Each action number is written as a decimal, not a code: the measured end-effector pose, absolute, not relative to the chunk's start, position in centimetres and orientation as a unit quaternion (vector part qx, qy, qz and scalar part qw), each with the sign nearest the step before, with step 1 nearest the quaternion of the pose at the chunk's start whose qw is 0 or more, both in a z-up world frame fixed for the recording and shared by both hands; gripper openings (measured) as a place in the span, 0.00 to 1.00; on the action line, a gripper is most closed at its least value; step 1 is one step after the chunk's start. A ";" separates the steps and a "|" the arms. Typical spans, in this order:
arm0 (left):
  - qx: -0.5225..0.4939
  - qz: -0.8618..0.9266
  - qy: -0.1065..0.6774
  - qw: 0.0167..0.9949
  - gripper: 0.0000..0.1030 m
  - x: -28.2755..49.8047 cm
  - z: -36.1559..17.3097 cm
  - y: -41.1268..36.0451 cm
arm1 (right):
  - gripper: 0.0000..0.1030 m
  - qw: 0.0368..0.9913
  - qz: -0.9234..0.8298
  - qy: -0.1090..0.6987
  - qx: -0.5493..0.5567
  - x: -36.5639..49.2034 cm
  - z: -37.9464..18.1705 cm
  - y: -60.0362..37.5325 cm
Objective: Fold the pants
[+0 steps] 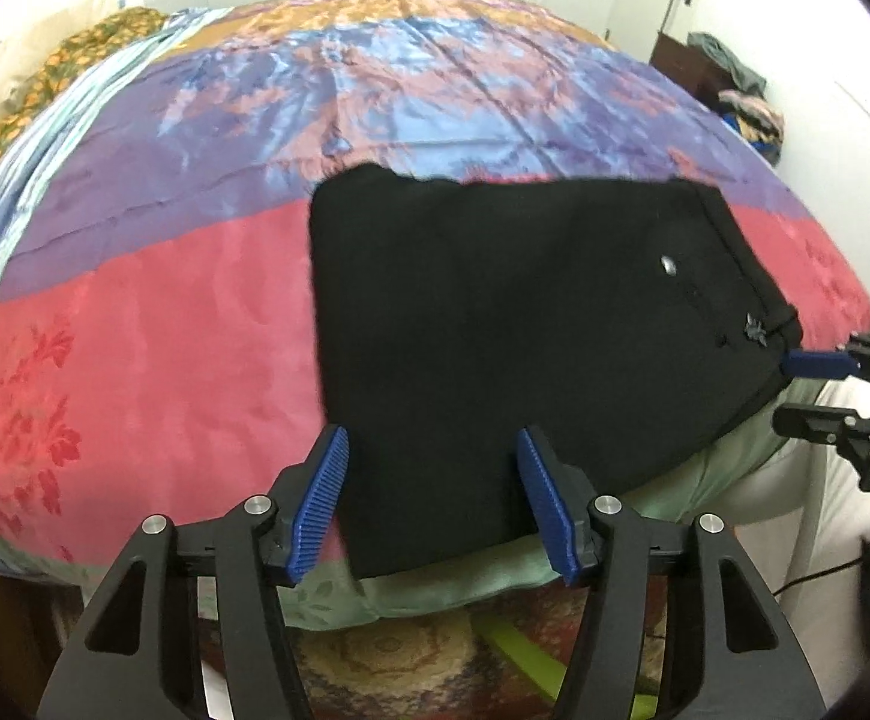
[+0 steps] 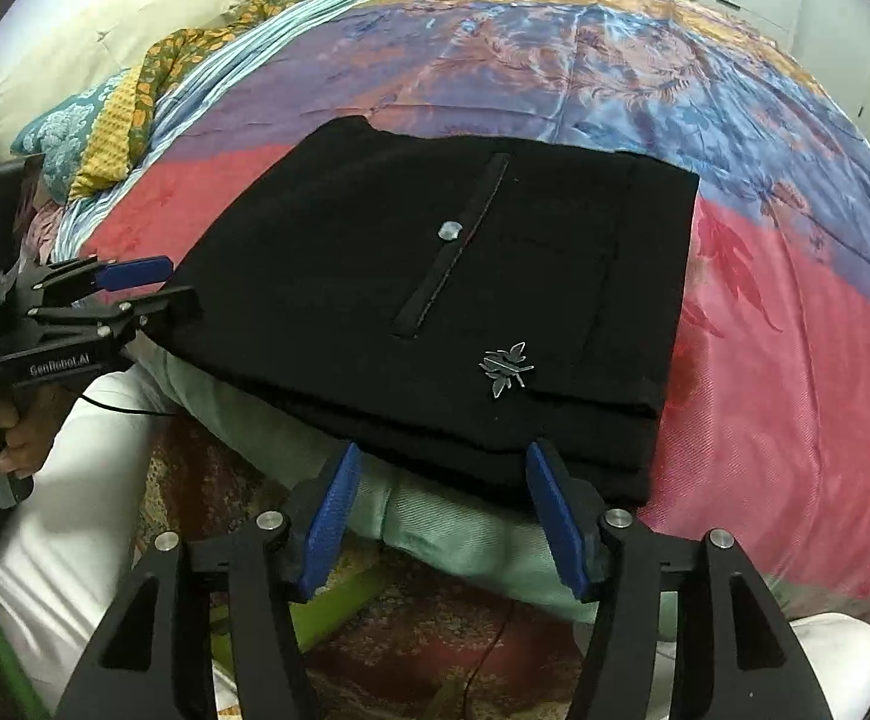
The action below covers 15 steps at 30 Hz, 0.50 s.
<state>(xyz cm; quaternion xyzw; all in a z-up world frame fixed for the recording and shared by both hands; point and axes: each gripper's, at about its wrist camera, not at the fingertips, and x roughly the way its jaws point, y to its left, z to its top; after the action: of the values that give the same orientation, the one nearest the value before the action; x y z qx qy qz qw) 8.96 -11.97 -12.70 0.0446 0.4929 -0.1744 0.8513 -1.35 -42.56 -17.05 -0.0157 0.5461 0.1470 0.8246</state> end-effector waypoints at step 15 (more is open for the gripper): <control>0.039 -0.180 0.526 0.830 0.63 11.3 -14.8 -12.3 | 0.60 0.839 0.146 0.524 0.017 5.2 -16.4 -43.5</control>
<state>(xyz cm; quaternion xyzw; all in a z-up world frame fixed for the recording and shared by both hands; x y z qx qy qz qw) 11.30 -12.34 -14.75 0.0386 0.5263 -0.1800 0.8301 5.17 -43.53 -16.38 0.0166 0.5243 0.1458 0.8388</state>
